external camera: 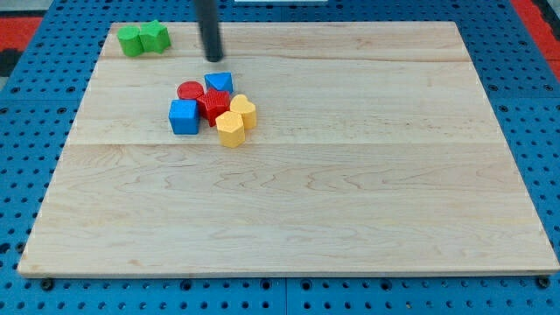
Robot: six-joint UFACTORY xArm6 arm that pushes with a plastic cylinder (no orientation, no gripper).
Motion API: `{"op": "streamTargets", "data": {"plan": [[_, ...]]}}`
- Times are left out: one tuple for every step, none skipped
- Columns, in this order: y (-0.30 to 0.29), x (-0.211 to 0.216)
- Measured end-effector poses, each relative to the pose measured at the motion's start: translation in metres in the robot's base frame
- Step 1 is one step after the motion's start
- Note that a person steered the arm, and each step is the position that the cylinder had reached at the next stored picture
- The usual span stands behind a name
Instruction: Move the heart to the bottom of the red star
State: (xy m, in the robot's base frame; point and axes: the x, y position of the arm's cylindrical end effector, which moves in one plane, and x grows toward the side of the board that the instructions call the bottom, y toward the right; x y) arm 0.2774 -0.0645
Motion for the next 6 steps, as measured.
{"op": "streamTargets", "data": {"plan": [[0.044,0.028],[0.044,0.064],[0.022,0.097],[0.021,0.136],[0.012,0.147],[-0.002,0.145]]}}
